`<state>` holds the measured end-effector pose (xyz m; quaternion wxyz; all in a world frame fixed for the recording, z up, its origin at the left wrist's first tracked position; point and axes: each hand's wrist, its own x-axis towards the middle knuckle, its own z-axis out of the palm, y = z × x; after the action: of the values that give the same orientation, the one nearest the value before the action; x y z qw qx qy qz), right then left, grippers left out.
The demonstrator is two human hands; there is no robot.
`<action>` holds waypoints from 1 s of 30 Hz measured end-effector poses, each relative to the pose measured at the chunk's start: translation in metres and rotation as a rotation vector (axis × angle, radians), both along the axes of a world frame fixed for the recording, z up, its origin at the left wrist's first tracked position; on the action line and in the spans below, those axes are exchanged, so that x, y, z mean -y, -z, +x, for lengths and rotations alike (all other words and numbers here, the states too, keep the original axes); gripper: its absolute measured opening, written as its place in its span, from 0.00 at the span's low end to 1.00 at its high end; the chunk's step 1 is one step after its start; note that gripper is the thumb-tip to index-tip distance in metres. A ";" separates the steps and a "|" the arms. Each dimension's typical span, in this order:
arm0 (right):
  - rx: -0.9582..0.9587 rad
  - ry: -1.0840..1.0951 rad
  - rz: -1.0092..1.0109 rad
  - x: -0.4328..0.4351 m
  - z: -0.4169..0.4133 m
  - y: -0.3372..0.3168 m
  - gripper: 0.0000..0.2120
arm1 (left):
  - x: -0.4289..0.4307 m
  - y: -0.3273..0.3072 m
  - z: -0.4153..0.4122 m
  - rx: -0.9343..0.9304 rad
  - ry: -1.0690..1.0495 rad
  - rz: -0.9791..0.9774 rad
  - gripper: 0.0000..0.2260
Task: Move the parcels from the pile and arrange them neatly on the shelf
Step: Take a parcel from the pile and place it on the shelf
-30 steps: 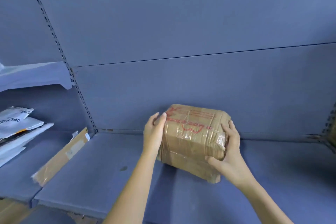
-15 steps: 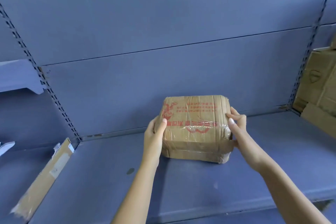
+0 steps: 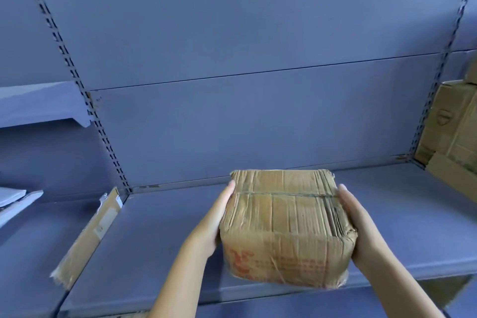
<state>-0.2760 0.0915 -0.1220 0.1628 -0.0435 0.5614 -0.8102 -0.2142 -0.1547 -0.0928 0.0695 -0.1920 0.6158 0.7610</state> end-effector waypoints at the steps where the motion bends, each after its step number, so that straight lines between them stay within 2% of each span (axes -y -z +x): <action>1: -0.034 0.010 -0.008 0.000 0.000 -0.006 0.25 | -0.003 -0.004 0.003 -0.028 0.004 0.001 0.22; 3: -0.152 0.046 -0.015 -0.001 -0.002 -0.018 0.19 | -0.010 -0.014 0.004 -0.101 -0.017 -0.012 0.21; 5: -0.239 0.049 -0.008 -0.004 -0.003 -0.031 0.15 | -0.011 -0.019 0.004 -0.257 -0.123 -0.031 0.22; 7: -0.316 0.033 -0.009 -0.007 -0.003 -0.038 0.20 | -0.009 -0.022 0.003 -0.428 -0.224 -0.001 0.17; 9: -0.369 0.032 -0.040 -0.008 -0.002 -0.040 0.22 | -0.011 -0.024 0.003 -0.545 -0.279 0.122 0.10; 10: -0.376 0.045 -0.063 -0.008 -0.002 -0.036 0.20 | -0.013 -0.024 0.002 -0.574 -0.315 0.183 0.04; 11: -0.377 0.054 -0.082 -0.008 0.000 -0.033 0.15 | -0.016 -0.021 0.001 -0.586 -0.367 0.200 0.03; 13: -0.363 0.086 -0.060 -0.008 0.004 -0.023 0.07 | -0.027 -0.013 0.000 -0.535 -0.439 0.112 0.06; 14: -0.336 0.122 -0.036 -0.008 0.004 -0.015 0.08 | -0.032 -0.008 0.000 -0.500 -0.460 0.058 0.04; 16: -0.283 0.171 0.039 -0.009 0.004 -0.004 0.18 | -0.040 0.001 0.004 -0.450 -0.457 0.006 0.07; 17: -0.282 0.165 0.058 -0.009 0.004 -0.002 0.20 | -0.041 0.002 0.007 -0.440 -0.450 0.016 0.10; 21: -0.341 0.018 0.113 -0.013 0.002 -0.001 0.36 | -0.038 -0.001 0.011 -0.440 -0.389 0.025 0.19; 23: -0.385 -0.057 0.166 -0.011 0.005 -0.001 0.42 | -0.037 0.000 0.013 -0.419 -0.353 0.018 0.22; 25: -0.381 -0.068 0.154 -0.009 0.007 -0.001 0.43 | -0.036 -0.001 0.017 -0.401 -0.324 -0.027 0.20; 27: -0.375 -0.002 0.143 -0.006 0.008 -0.006 0.41 | -0.030 -0.006 0.017 -0.373 -0.325 -0.078 0.19; 30: -0.328 0.279 0.208 0.000 0.001 -0.006 0.38 | -0.024 -0.018 0.013 -0.262 -0.264 -0.149 0.18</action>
<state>-0.2750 0.0920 -0.1162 -0.0405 -0.0793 0.6612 -0.7449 -0.2010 -0.1306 -0.0749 -0.1260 -0.1750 0.6436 0.7343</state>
